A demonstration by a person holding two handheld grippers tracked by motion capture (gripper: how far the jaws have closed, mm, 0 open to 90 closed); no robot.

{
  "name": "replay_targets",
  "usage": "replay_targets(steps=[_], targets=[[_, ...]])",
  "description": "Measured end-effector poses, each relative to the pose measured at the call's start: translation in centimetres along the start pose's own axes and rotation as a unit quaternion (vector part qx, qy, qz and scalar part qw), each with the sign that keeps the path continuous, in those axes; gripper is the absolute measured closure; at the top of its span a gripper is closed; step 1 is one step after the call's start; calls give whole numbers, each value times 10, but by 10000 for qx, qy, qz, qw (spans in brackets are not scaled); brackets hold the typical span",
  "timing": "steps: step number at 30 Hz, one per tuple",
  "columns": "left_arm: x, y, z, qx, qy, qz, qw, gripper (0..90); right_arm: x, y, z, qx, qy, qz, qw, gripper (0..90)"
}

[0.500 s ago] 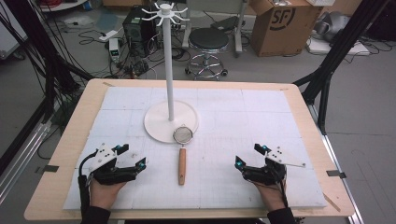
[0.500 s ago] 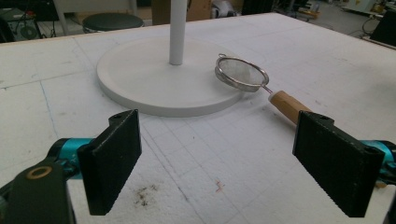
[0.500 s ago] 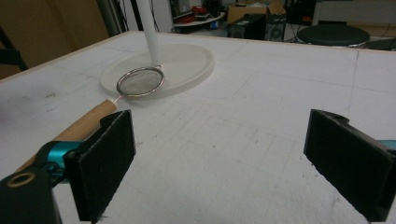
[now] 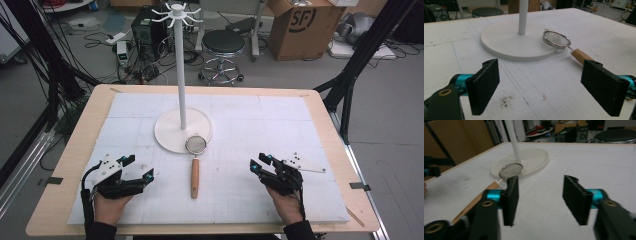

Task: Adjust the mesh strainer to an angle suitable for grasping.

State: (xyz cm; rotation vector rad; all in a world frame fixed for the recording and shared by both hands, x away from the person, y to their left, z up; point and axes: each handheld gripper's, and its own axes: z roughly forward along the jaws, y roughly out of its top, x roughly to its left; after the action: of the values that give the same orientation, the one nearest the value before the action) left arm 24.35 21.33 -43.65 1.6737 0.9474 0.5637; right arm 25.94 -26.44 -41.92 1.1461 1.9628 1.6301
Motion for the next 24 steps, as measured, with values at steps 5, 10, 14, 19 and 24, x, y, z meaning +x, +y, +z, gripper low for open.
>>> replay_targets(steps=[5,10,14,19,24], targets=[[-1,-1,0,44,17,27,10000,161,2,1,3,112,113,-18,9999,641],[-1,-1,-1,26,28,16,10000,161,7,3,11,299,221,17,9993,767],[-1,-1,-1,26,31,16,10000,161,6,4,18,357,437,211,9982,838],[-1,-1,-1,30,15,4,10000,161,11,3,25,460,544,188,9973,895],[-1,-1,-1,44,30,25,10000,161,19,3,32,527,724,182,9958,895]])
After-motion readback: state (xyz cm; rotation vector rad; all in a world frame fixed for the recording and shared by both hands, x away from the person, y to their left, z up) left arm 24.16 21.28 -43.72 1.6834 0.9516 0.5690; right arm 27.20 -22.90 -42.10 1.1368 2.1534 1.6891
